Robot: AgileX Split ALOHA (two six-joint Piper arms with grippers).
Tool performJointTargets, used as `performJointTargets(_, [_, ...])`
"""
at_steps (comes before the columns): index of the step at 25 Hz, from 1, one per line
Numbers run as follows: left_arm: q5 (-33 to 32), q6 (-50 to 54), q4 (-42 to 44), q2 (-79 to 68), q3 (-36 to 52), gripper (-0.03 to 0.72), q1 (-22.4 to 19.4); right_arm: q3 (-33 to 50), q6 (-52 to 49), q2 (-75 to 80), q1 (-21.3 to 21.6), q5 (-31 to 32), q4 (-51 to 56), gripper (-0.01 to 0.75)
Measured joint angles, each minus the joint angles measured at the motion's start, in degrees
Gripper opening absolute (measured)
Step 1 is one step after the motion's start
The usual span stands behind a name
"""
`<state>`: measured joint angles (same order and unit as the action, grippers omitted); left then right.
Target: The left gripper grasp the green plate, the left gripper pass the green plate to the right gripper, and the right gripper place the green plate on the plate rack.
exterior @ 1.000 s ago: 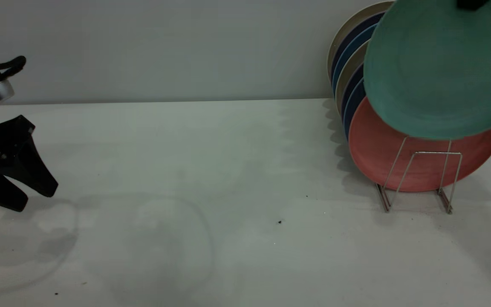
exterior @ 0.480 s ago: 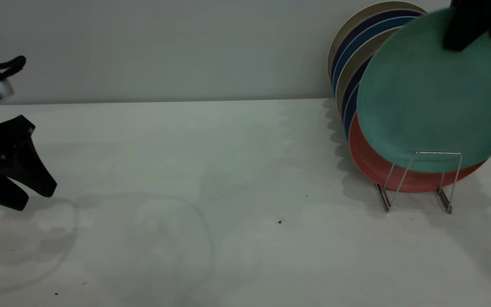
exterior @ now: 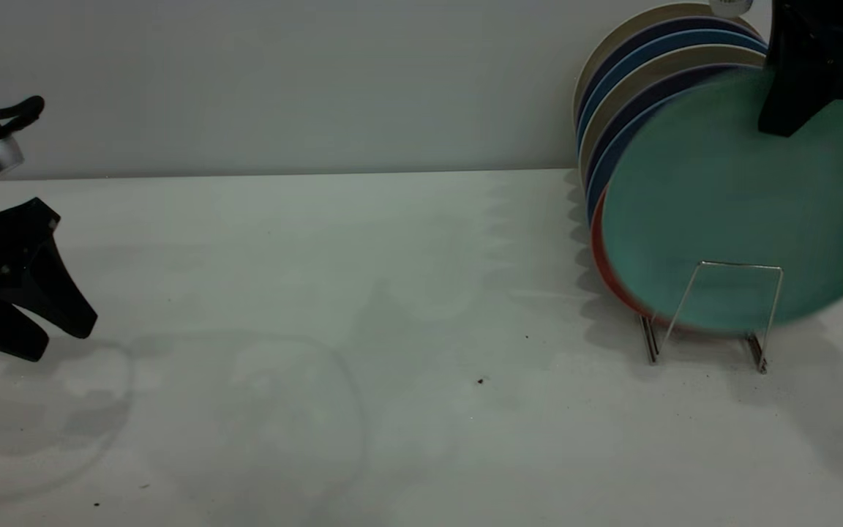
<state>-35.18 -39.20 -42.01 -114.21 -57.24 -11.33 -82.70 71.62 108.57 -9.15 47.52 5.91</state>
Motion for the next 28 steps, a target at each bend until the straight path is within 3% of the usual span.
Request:
performJointTargets(4, [0.0, 0.0, 0.0, 0.0, 0.0, 0.5, 0.0, -0.28, -2.65, 0.0, 0.0, 1.37, 1.05, 0.454])
performJointTargets(9, [0.66, 0.0, 0.47, 0.24, -0.09, 0.5, 0.0, -0.28, -11.12, -1.16, 0.0, 2.58, 1.17, 0.577])
performJointTargets(12, [0.66, 1.18, 4.12, 1.37, -0.81, 0.499, 0.0, -0.28, -19.18, -4.33, 0.0, 3.15, 1.17, 0.583])
performJointTargets(16, [-2.77, 10.3, 14.82, 4.25, -3.86, 0.499, 0.0, -0.28, -40.46, -9.57, 0.0, 4.69, 1.11, 0.582])
performJointTargets(21, [-11.69, 24.17, 35.17, 9.38, -8.96, 0.499, 0.17, -0.28, -68.27, -13.07, 0.0, 14.59, -3.22, 0.582])
performJointTargets(24, [-15.02, 28.36, 40.31, 13.72, -9.93, 0.499, 0.17, -0.28, -72.93, -14.23, 0.0, 21.43, -7.23, 0.582])
performJointTargets(28, [-19.47, 28.26, 40.24, 20.54, -9.98, 0.499, 0.24, 1.99, -73.91, -18.45, 0.0, 22.35, -9.07, 0.582])
